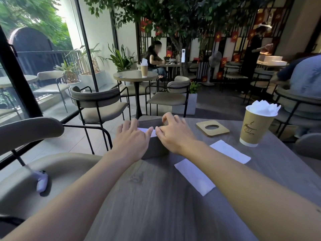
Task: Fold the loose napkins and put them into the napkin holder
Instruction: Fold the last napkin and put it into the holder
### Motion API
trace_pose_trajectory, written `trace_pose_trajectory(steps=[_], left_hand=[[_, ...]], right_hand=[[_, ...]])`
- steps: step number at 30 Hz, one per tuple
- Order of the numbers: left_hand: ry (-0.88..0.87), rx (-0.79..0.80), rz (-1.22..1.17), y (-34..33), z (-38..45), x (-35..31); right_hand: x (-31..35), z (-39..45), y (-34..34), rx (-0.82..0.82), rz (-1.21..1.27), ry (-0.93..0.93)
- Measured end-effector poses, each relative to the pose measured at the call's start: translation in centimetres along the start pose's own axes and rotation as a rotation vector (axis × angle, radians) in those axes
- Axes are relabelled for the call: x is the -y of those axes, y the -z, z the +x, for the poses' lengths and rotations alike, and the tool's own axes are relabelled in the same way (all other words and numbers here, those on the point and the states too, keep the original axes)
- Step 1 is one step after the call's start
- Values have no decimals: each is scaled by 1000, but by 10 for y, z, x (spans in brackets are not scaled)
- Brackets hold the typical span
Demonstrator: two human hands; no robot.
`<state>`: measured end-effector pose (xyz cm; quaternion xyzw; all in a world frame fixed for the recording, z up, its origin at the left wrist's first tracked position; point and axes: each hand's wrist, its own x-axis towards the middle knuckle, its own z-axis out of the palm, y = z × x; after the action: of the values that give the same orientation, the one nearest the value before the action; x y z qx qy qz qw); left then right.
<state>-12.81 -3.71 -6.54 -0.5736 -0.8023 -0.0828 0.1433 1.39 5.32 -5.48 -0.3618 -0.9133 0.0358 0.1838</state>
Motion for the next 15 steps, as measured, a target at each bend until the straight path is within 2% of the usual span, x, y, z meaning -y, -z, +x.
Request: trace_pose_trajectory(steps=[3,6,8,10,15], left_hand=[[-115,-286,-119,1,2,-8],[-291,-437,-283,8,3,-40],[-348,-344,-410,12,1,-74],[-315,-158,-497,4,0,-104],[-209,227,-522,-29,11,-145]], right_hand=[[-16,-7,12,-180,77,-14],[-48,-24,27,-193,105,-159],[-72,-42,34,-123,46,-258],[-91,-63,38,-35,4,-349],[-120,-104,44,176,-41,-502]])
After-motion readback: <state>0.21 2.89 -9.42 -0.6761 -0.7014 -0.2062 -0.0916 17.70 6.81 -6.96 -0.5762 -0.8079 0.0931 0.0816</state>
